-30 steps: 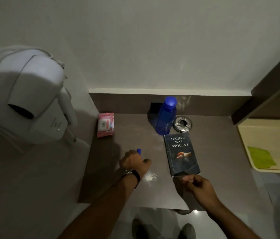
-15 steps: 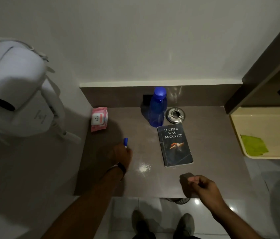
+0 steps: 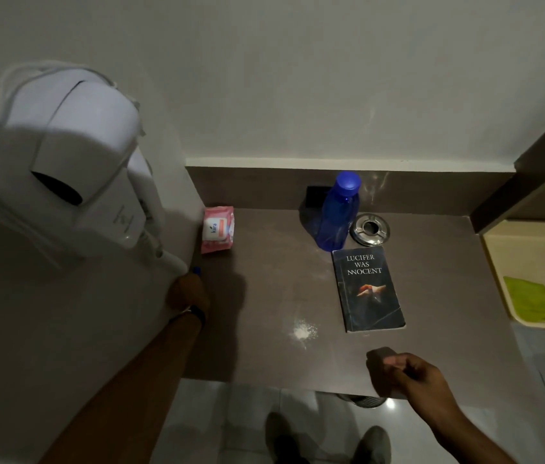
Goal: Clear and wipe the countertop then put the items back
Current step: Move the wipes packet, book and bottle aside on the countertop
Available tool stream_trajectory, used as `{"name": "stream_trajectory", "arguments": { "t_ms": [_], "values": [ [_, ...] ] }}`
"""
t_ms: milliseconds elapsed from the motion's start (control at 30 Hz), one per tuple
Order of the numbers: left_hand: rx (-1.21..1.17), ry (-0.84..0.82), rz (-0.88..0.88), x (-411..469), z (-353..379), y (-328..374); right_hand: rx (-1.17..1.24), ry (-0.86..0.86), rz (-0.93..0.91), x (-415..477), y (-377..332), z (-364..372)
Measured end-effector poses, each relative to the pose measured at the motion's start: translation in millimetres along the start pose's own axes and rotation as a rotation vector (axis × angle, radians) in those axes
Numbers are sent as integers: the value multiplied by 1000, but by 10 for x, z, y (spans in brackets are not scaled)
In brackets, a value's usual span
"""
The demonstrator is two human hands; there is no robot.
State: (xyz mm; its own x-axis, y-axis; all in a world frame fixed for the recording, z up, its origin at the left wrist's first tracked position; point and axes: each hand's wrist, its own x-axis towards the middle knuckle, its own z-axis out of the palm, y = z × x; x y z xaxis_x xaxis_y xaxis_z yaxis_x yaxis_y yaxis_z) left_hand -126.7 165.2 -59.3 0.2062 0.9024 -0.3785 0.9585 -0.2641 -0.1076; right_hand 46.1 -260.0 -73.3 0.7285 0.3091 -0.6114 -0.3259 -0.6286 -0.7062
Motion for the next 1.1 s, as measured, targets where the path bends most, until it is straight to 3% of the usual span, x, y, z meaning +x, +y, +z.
{"name": "stream_trajectory", "arguments": {
  "t_ms": [133, 267, 400, 500, 767, 900, 1100],
  "values": [
    [-124, 16, 23, 83, 77, -57, -12, -23, -6, 18, -55, 97],
    [-10, 116, 0, -171, 30, 84, 8, -41, -2, -10, -122, 152],
    [24, 169, 250, -446, 216, 255, 28, -20, -6, -63, -209, 147],
    [-271, 153, 321, -810, 240, 692, 41, 10, -19, -51, -255, 105],
    [-323, -23, 393, -1711, 234, 1981, -144, 157, -112, 212, -323, -172],
    [-385, -160, 372, -1777, 373, 2215, -236, 241, -169, 539, -456, -241],
    [-524, -230, 250, -1766, 458, 2328, -440, 197, -187, 903, -540, -149]
  ]
}}
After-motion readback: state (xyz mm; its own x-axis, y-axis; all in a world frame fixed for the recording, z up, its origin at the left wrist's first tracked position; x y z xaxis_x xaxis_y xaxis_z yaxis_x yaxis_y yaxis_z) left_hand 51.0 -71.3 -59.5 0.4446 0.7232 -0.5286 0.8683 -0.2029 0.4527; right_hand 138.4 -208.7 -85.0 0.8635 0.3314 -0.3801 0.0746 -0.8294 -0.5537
